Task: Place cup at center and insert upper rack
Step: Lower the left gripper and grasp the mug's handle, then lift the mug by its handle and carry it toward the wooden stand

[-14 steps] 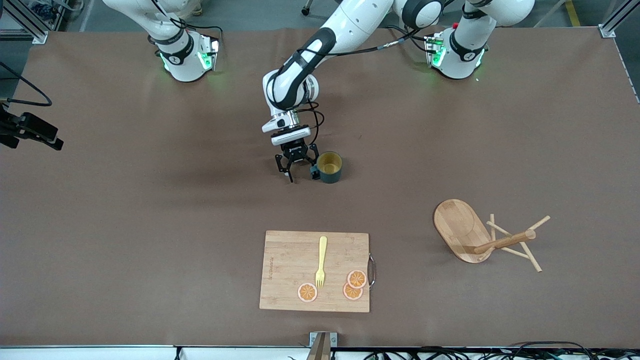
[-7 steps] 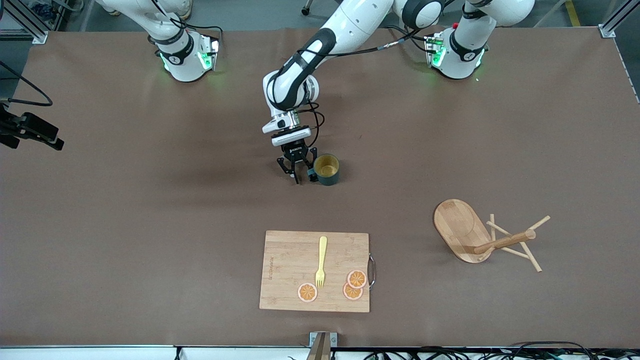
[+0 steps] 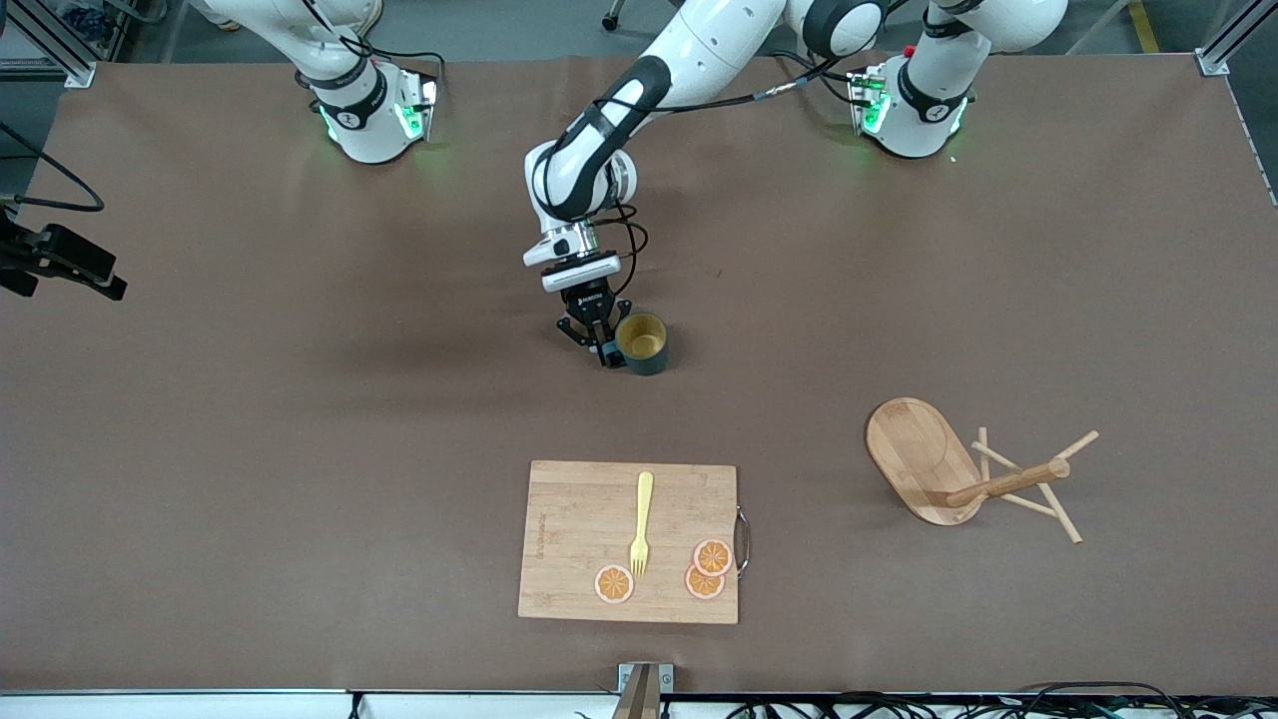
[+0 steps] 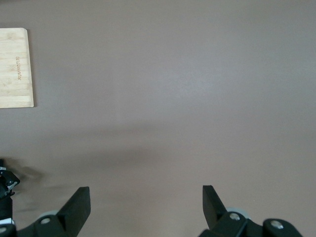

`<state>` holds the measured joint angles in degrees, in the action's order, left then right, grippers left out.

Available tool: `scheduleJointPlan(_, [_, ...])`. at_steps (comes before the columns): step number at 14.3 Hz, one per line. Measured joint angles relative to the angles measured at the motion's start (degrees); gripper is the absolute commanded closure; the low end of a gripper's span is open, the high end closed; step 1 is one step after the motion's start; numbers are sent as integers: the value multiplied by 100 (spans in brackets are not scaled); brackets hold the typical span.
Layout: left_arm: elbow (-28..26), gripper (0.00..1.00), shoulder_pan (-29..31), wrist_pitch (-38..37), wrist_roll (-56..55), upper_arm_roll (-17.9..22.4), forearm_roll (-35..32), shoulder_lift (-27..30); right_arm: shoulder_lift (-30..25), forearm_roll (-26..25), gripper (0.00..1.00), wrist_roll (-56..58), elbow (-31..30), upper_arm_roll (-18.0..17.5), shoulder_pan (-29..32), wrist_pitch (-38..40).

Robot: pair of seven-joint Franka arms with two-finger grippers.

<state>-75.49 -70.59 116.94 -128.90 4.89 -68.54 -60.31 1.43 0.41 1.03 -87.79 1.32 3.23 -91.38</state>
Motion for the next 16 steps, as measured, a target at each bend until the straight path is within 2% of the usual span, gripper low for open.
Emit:
scheduleJointPlan(6, [179, 100, -1, 6, -307, -5, 143, 93, 0, 0, 0, 0, 5, 0, 0, 0])
scheduleJointPlan(16, [236, 100, 316, 0, -28, 9, 1604, 1123, 0, 0, 0, 0, 6, 5, 0, 1])
